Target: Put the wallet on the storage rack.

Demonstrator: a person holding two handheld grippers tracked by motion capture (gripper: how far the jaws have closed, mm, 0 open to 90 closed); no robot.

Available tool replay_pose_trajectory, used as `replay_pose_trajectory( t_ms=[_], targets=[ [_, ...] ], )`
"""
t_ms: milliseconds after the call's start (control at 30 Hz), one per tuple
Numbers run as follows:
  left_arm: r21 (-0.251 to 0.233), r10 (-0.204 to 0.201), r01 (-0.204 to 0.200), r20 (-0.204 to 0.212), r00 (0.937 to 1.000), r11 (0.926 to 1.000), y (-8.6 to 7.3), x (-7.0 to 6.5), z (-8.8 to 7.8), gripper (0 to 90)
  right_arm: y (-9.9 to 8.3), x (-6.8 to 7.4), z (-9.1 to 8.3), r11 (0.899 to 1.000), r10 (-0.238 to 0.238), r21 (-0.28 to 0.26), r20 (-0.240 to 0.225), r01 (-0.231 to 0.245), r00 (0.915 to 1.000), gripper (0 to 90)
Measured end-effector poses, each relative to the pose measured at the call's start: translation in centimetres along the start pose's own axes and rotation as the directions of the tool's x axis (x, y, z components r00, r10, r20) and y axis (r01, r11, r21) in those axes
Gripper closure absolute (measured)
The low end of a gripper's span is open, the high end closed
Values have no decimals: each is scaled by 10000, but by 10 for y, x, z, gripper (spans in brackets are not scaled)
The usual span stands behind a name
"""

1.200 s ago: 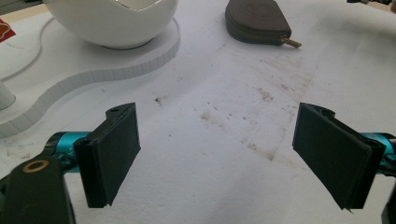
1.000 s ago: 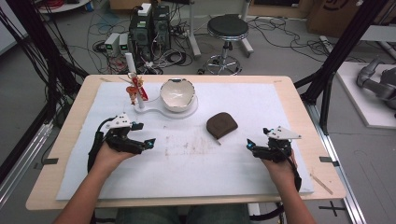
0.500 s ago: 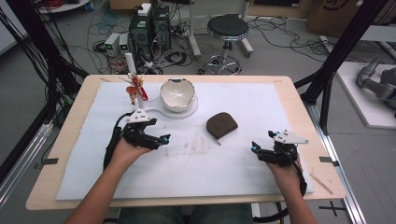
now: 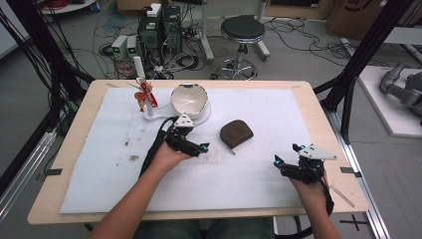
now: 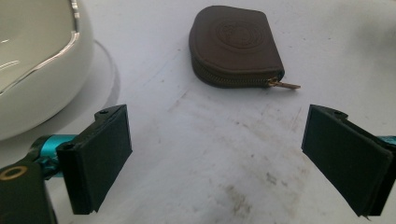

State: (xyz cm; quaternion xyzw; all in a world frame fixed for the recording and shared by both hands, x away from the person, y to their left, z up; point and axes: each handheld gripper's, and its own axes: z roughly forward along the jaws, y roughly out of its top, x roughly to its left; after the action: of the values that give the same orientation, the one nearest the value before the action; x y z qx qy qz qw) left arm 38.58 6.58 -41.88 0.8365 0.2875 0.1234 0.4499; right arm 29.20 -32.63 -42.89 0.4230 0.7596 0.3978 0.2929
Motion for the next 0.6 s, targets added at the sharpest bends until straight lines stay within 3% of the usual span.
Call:
replay_pose_trajectory(
  t_ms=[200,600],
  targets=[
    [279,-48,40,303,9995,9996,8,-7,26,83,1,0,1,10000,-40,-32,-83,40,10000,213],
    [637,-49,29,312,9995,9980,19,-11,60,75,4,3,7,9996,-272,-45,-188,271,9995,213]
  ],
)
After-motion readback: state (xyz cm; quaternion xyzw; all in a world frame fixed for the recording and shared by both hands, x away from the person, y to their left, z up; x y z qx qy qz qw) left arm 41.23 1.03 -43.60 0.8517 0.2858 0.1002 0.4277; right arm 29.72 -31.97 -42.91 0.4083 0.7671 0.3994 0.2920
